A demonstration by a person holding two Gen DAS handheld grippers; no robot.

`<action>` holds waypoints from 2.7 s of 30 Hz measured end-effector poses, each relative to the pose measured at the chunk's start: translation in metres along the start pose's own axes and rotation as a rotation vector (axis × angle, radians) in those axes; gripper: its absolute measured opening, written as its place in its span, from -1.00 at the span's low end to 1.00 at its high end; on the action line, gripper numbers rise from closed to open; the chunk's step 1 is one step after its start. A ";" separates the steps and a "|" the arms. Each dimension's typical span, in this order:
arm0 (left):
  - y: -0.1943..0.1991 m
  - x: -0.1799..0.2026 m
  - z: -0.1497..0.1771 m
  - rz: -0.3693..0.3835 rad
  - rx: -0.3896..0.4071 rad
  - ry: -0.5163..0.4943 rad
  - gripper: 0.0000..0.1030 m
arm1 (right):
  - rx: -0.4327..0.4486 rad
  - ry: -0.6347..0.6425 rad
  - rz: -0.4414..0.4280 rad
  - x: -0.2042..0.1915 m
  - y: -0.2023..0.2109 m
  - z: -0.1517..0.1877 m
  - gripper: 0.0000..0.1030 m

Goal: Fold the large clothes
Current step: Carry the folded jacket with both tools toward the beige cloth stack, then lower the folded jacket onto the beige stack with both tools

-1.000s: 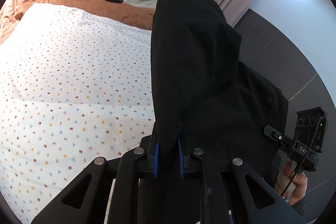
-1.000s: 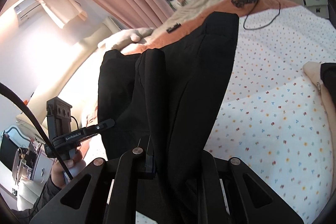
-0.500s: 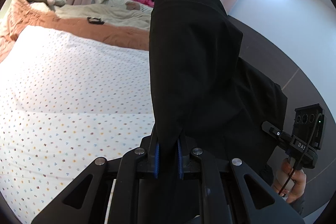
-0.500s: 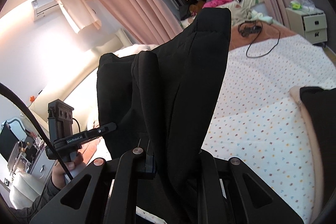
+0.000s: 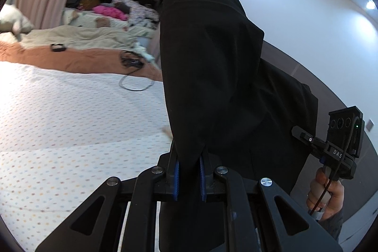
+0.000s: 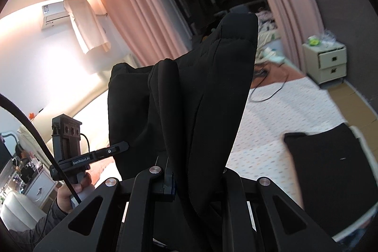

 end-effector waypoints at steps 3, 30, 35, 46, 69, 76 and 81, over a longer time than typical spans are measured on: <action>-0.018 0.022 -0.001 0.037 -0.012 -0.016 -0.72 | 0.027 0.010 0.035 0.018 0.028 -0.002 -0.80; -0.202 0.126 0.037 0.269 -0.234 -0.020 -0.72 | 0.037 -0.034 0.326 0.065 0.103 -0.004 -0.80; -0.235 0.101 0.049 0.271 -0.286 0.030 -0.72 | -0.014 -0.077 0.347 0.065 0.066 -0.003 -0.80; -0.310 0.021 0.058 0.245 -0.378 0.147 -0.71 | -0.155 -0.130 0.393 0.067 -0.058 -0.018 -0.80; -0.330 -0.050 0.051 0.118 -0.418 0.206 0.17 | -0.406 -0.206 0.528 0.110 -0.184 -0.040 -0.82; -0.338 -0.046 0.061 0.099 -0.467 0.237 0.17 | -0.437 -0.257 0.613 0.123 -0.208 -0.031 -0.64; -0.336 -0.037 0.054 0.105 -0.449 0.245 0.17 | -0.432 -0.307 0.691 0.124 -0.183 -0.032 0.24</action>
Point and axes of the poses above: each gripper's, at about its wrist camera, not at the fingertips, and y roughly against the way its jaws point, x to its right, z to its underside, the point moved 6 cm from there along -y, roughly the way its jaws point, and after that the axes turned 15 degrees about z, right-handed, at the moved point
